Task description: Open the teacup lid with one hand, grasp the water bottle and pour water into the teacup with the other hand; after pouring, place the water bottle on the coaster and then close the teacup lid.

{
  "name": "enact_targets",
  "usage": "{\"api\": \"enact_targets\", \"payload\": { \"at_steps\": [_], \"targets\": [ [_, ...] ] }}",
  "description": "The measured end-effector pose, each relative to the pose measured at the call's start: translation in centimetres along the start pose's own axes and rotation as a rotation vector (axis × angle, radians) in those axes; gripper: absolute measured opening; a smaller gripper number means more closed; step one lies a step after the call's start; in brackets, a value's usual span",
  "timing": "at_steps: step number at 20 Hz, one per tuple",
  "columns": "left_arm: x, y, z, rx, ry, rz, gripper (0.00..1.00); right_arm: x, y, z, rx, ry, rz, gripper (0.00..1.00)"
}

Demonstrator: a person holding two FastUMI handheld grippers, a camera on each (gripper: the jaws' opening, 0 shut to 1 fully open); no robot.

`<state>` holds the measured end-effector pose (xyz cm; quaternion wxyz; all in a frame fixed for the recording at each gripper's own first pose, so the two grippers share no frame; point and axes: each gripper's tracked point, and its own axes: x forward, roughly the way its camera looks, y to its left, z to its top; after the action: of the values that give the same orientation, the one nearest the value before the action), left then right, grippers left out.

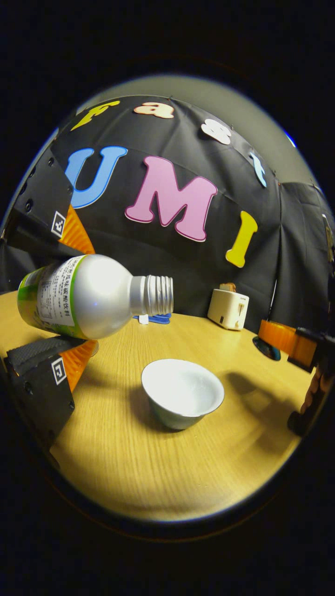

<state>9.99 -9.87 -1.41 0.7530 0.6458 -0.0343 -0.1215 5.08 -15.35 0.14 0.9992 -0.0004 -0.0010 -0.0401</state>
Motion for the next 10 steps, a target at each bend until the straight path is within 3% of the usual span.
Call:
{"api": "enact_targets", "payload": {
  "at_steps": [10],
  "targets": [
    [0.46,-0.88,0.9,0.288,0.017,-0.052,0.78,0.01,-0.27,0.09,-0.001,-0.001,-0.014,0.3]
  ]
}}
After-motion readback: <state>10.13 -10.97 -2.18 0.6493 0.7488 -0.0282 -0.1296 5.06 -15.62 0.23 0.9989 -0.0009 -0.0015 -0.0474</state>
